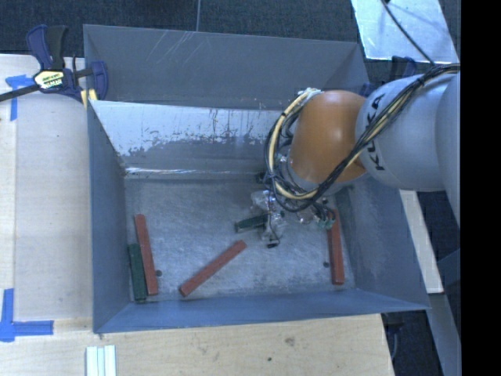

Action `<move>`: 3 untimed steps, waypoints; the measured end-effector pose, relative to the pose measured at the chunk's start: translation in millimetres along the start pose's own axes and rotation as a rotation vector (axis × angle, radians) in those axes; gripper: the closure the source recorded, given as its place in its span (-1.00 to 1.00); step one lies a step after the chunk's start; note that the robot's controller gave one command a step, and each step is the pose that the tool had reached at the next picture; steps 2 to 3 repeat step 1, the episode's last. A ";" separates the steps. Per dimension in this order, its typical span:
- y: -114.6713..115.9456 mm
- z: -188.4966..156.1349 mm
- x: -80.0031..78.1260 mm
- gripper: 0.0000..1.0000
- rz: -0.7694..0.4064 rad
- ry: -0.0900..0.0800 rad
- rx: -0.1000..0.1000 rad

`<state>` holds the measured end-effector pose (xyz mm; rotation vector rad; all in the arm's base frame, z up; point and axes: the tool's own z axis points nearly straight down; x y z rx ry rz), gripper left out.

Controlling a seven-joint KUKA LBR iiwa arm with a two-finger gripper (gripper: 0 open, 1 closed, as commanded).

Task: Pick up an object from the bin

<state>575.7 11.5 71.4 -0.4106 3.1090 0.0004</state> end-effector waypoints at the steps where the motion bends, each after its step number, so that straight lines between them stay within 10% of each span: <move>1: -2.3 -180.3 -12.9 1.00 -0.403 -0.005 0.002; 3: -2.3 -180.3 -12.9 1.00 -0.403 -0.005 0.002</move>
Offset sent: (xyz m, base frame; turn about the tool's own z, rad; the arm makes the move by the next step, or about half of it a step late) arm 0.0099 0.0012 0.1766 -0.4040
